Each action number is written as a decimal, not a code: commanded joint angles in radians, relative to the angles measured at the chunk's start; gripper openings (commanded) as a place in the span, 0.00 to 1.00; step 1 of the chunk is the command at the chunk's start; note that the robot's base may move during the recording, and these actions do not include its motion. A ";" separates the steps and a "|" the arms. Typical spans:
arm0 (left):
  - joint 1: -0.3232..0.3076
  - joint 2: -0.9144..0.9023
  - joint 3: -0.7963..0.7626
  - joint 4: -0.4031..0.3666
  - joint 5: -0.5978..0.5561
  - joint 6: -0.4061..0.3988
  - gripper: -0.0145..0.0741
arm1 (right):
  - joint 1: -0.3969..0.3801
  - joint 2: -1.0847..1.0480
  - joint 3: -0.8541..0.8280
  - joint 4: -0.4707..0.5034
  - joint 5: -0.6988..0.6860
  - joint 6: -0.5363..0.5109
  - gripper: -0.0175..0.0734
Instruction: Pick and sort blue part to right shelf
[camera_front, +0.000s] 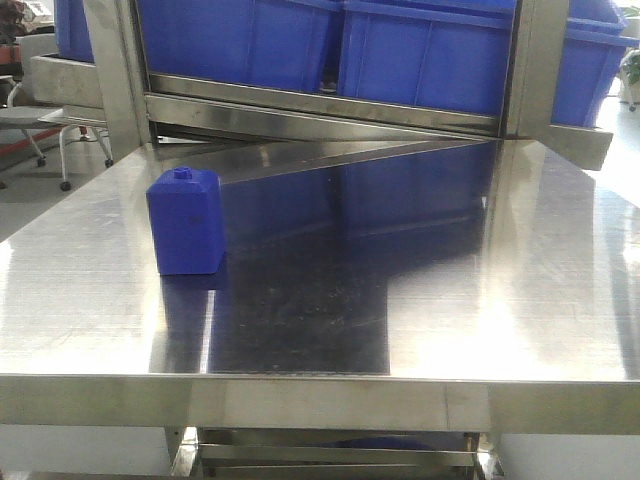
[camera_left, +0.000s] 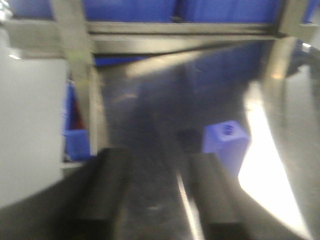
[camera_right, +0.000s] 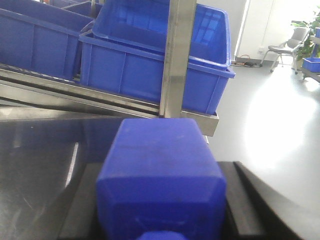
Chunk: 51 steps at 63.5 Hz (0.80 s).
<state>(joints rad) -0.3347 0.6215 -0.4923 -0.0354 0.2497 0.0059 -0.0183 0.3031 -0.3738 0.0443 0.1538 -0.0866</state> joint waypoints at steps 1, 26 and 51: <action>-0.064 0.101 -0.083 0.010 -0.074 -0.082 0.92 | -0.005 0.005 -0.028 -0.009 -0.100 -0.006 0.49; -0.182 0.588 -0.508 0.035 0.321 -0.344 0.94 | -0.005 0.005 -0.028 -0.009 -0.100 -0.006 0.49; -0.182 1.024 -1.003 0.035 0.884 -0.488 0.94 | -0.005 0.005 -0.028 -0.009 -0.100 -0.006 0.49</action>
<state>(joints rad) -0.5098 1.6214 -1.3871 0.0000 1.0727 -0.4658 -0.0183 0.3031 -0.3738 0.0443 0.1538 -0.0866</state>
